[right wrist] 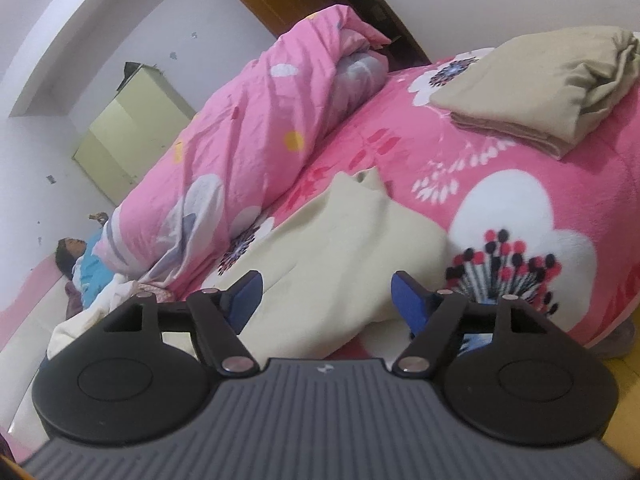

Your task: Fold clothes

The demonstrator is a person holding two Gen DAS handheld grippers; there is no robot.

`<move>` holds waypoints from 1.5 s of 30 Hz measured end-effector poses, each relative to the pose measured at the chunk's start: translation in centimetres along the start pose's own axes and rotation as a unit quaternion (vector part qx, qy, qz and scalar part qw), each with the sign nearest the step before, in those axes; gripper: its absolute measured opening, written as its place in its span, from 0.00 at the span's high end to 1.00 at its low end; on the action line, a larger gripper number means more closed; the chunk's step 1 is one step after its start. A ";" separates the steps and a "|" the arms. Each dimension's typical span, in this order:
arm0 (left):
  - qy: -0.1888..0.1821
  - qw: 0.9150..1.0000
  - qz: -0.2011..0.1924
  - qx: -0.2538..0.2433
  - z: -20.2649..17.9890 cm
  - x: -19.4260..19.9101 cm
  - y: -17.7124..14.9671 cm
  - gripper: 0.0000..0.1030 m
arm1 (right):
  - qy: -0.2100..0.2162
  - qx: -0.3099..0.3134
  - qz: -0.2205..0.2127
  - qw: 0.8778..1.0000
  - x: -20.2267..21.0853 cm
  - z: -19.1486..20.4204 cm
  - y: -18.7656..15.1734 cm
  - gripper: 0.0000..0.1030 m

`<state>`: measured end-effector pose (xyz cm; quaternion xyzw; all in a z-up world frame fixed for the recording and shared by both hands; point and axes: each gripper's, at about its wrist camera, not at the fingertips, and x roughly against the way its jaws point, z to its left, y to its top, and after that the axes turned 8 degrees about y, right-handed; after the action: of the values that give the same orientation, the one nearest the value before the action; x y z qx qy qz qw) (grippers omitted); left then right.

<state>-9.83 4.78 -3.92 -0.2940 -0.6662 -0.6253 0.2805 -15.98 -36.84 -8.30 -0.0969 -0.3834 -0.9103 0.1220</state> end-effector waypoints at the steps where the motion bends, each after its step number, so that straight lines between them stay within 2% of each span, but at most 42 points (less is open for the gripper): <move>1: 0.005 1.000 -0.001 -0.011 -0.4 0.2 -0.2 0.00 | 0.001 -0.001 0.003 1.000 -0.1 0.2 -0.2 0.29; 7: 0.033 0.999 -0.015 -0.031 -1.1 1.1 -0.3 0.00 | 0.006 -0.001 0.011 1.000 -0.5 0.9 -0.8 0.27; 11: 0.017 0.999 -0.032 -0.006 -0.4 1.9 -0.5 0.00 | 0.006 0.002 0.011 1.000 -0.6 1.1 -0.7 0.27; 22: -0.008 0.998 -0.055 0.017 0.3 3.0 -0.4 0.00 | 0.001 0.000 0.016 1.000 -1.4 1.0 -0.9 0.27; 28: 0.016 0.997 -0.070 0.008 0.2 3.1 -0.1 0.00 | 0.003 0.001 0.018 1.000 -1.9 1.3 -1.0 0.27; 31: 0.013 0.997 -0.079 0.011 0.4 3.3 0.0 0.00 | 0.002 0.000 0.017 1.000 -2.1 1.2 -1.1 0.27; 36: -0.007 0.997 -0.071 0.021 0.8 2.7 0.2 0.00 | 0.001 -0.002 0.015 1.000 -2.2 1.2 -1.1 0.27; 45: -0.009 0.997 -0.069 0.032 1.4 1.4 0.7 0.00 | 0.006 0.011 0.003 1.000 -3.1 1.4 -0.9 0.27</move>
<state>-10.28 6.24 -2.50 -0.2437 -0.7067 -0.6193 0.2402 -13.16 -34.80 -8.79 -0.0914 -0.3927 -0.9061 0.1282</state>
